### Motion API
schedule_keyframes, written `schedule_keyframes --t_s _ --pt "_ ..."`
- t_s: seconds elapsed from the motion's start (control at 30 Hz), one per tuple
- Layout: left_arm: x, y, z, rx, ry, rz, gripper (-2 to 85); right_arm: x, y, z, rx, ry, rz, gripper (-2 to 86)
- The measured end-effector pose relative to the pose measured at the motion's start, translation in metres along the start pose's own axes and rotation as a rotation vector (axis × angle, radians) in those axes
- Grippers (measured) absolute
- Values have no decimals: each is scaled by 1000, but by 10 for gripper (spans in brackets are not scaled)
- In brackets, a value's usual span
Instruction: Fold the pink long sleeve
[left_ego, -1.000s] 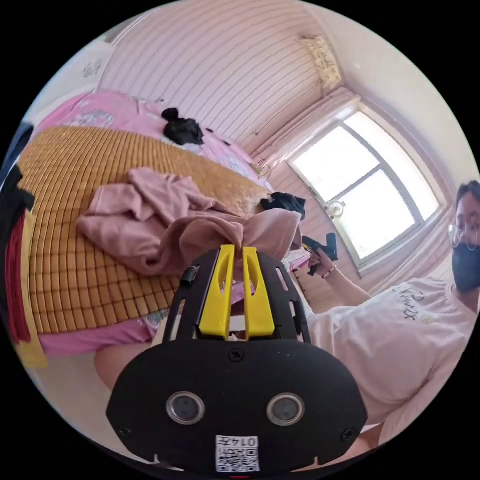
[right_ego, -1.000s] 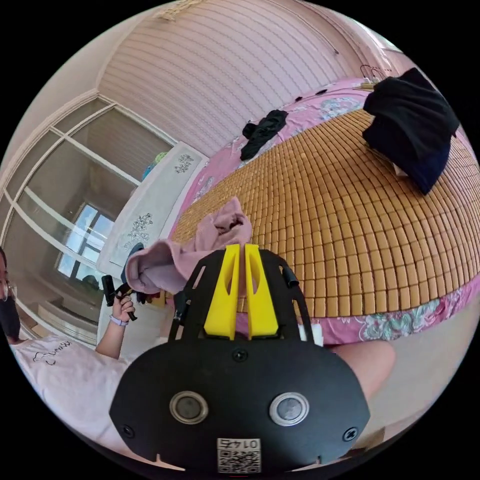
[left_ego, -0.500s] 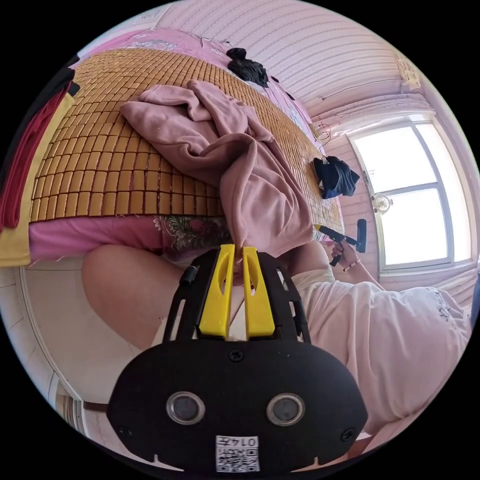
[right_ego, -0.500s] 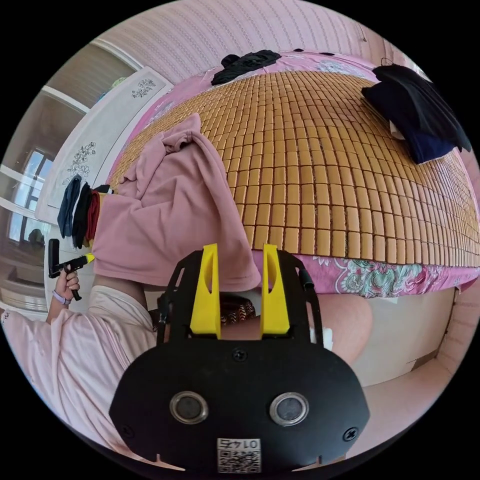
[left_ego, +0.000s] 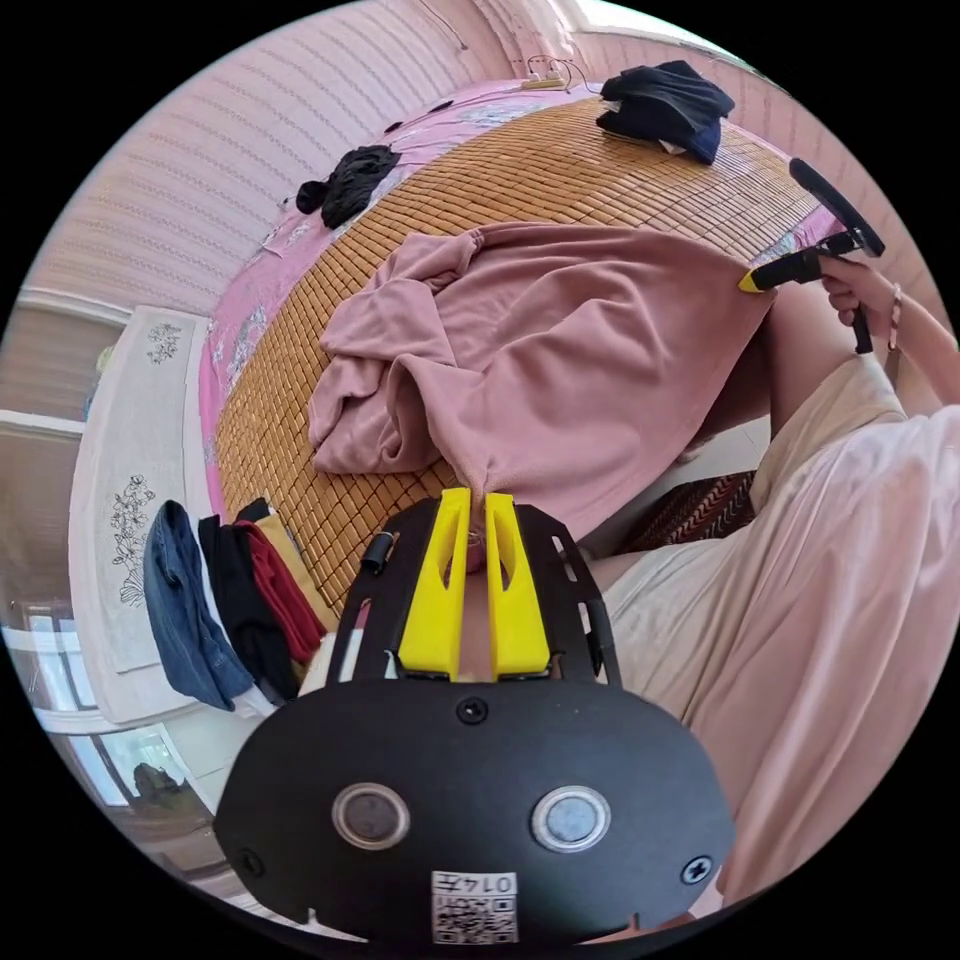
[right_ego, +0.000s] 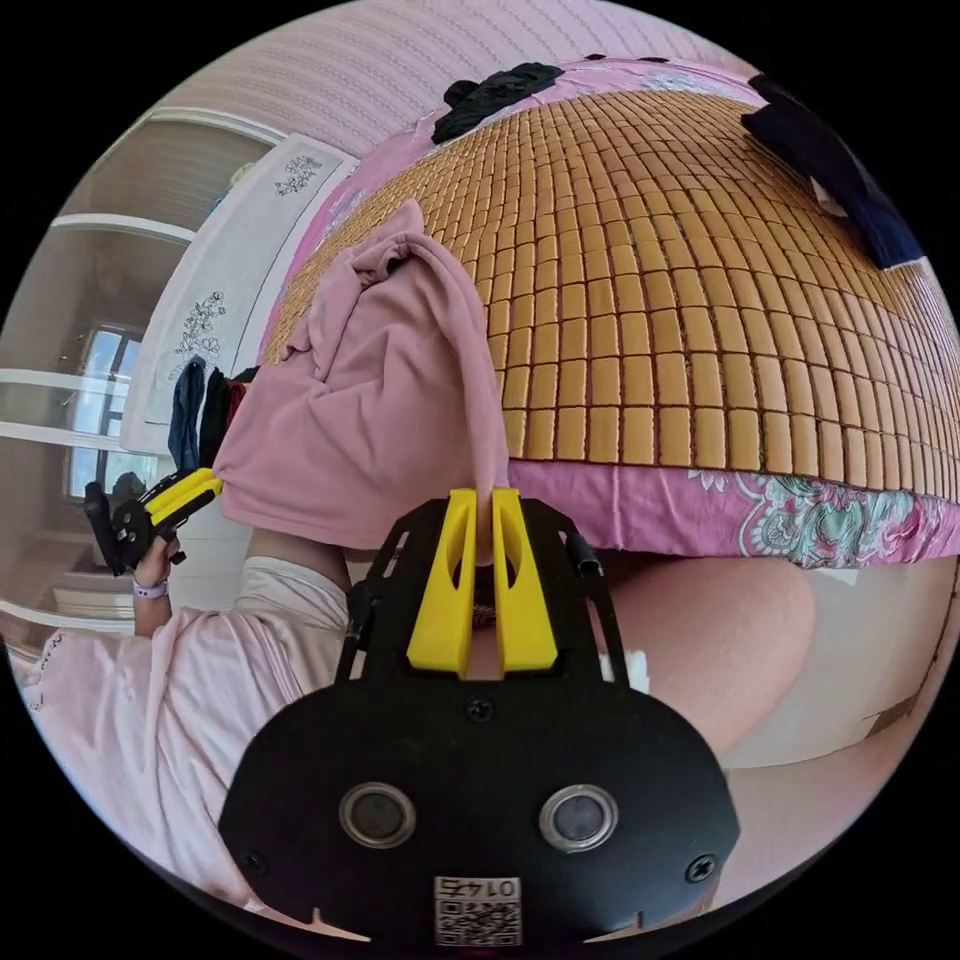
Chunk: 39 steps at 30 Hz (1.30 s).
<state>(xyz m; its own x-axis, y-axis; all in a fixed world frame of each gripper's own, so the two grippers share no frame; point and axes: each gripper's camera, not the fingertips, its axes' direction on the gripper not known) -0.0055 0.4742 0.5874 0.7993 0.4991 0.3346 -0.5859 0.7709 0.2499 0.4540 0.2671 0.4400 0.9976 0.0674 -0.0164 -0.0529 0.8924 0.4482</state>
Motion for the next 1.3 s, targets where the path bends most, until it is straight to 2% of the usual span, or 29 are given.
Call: schedule_keyframes --t_s 0.2,0.7,1.3 --pt "46 -4 -19 16 -24 -5 23 10 26 -23 101 -142 80 14" --pt "130 33 -66 116 50 -115 23 -52 92 -68 232 -105 -61 14" --pt "188 111 -146 214 -92 -135 3 -129 180 -145 457 -263 -221 14"
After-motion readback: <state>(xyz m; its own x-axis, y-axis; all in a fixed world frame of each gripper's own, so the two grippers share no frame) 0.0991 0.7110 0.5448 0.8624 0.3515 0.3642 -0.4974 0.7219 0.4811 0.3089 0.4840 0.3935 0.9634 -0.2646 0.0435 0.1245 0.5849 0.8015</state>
